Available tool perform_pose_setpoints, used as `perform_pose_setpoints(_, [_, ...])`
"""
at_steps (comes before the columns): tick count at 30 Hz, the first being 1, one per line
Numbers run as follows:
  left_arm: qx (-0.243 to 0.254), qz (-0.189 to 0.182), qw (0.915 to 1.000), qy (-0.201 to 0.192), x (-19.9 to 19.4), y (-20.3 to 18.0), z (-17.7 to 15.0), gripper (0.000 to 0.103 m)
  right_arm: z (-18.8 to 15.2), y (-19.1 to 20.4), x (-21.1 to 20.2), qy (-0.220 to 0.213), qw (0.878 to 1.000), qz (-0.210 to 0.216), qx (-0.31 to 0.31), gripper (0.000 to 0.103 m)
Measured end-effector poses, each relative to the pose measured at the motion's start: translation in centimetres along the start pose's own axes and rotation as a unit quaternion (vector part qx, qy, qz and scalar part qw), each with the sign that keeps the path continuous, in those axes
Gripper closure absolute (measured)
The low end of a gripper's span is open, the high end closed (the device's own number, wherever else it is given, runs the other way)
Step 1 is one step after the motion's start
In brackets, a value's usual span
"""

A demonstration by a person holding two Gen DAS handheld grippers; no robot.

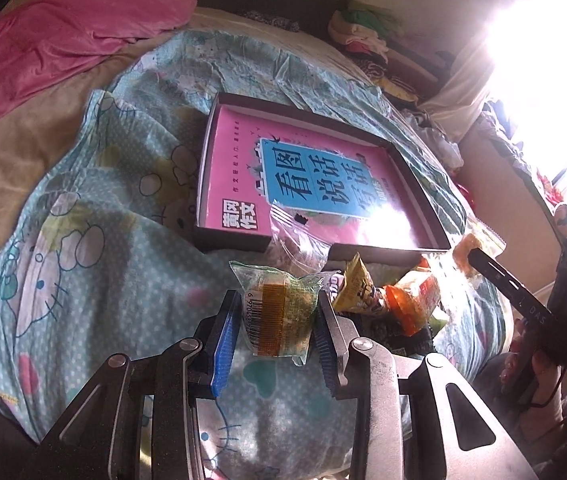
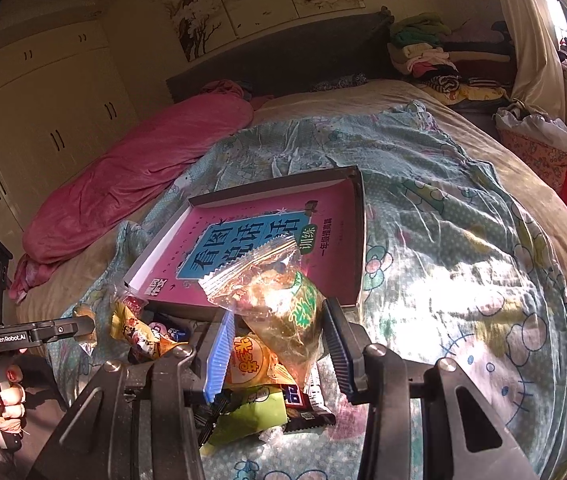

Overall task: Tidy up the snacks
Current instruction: 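Close left tool on the cake packet while right tool grips the pastry bag, then carry the cake packet over the box while right tool drops the pastry bag inside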

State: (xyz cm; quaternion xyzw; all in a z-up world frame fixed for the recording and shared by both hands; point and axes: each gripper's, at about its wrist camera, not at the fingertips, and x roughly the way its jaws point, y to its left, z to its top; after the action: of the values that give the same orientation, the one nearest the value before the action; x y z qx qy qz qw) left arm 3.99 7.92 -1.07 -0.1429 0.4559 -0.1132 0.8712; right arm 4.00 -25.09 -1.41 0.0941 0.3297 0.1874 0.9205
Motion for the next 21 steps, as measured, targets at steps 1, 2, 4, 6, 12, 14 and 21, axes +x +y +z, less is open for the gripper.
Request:
perform_pose_setpoints(1, [0.0,0.002,1.0,-0.004,-0.2,0.1,0.2,0.066,0.0,0.0,0.0,-0.001,1.0,0.001,-0.001,0.059])
perform_pose_setpoints(2, [-0.001,0.005,0.9999,-0.009,-0.3,0.2,0.4,0.066,0.1,0.0,0.0,-0.002,1.0,0.001,-0.001,0.059])
perform_pose_setpoints(4, [-0.003,0.009,0.9998,-0.017,-0.6,0.5,0.9,0.066,0.1,0.0,-0.1,-0.004,1.0,0.002,0.0,0.059])
perform_pose_setpoints(6, [-0.006,0.011,0.9996,-0.024,-0.8,0.6,1.4,0.066,0.2,-0.1,-0.1,-0.005,1.0,0.004,0.002,0.059])
perform_pose_setpoints(12, [-0.014,0.013,0.9992,-0.035,-0.6,0.8,2.9,0.066,0.6,-0.1,-0.1,-0.012,1.0,0.004,0.0,0.059])
perform_pose_setpoints(14, [-0.015,0.013,0.999,-0.039,-0.5,0.7,3.4,0.066,0.8,0.0,0.0,-0.013,1.0,0.003,-0.004,0.059])
perform_pose_setpoints(21, [-0.018,0.015,0.9987,-0.045,0.9,0.3,5.0,0.066,1.7,-0.4,1.6,-0.011,1.0,-0.001,-0.006,0.061])
